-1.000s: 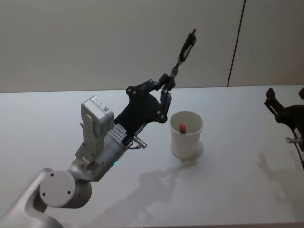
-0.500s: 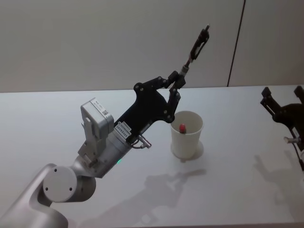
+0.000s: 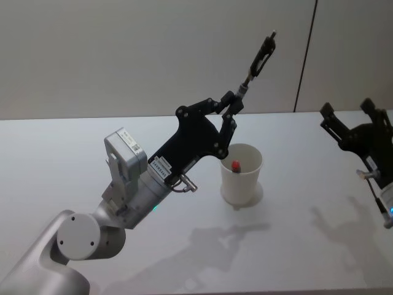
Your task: Place the pen into the pen holder.
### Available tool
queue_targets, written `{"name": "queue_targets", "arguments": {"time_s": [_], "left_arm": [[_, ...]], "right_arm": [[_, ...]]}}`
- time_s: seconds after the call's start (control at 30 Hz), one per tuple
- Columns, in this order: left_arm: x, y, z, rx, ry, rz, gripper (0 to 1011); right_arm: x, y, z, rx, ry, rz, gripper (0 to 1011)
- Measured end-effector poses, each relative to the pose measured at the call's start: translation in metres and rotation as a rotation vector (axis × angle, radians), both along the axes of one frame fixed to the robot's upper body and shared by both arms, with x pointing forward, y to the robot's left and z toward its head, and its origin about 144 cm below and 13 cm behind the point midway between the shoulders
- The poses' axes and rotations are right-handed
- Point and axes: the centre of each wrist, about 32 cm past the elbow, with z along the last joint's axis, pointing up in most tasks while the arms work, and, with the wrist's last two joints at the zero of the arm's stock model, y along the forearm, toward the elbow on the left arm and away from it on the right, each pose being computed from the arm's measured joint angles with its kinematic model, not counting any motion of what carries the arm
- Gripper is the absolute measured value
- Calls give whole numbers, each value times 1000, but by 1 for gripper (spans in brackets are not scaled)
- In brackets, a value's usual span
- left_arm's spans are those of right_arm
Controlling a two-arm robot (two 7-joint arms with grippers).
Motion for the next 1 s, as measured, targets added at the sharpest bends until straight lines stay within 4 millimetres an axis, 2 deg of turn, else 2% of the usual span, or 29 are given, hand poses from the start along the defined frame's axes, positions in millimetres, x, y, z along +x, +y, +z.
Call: {"name": "queue_targets", "arguments": {"time_s": [1.0], "left_arm": [[1,0,0,-1,-9,-10,126]], "right_arm": [[2,25,59,119,-31,342,1001]]}}
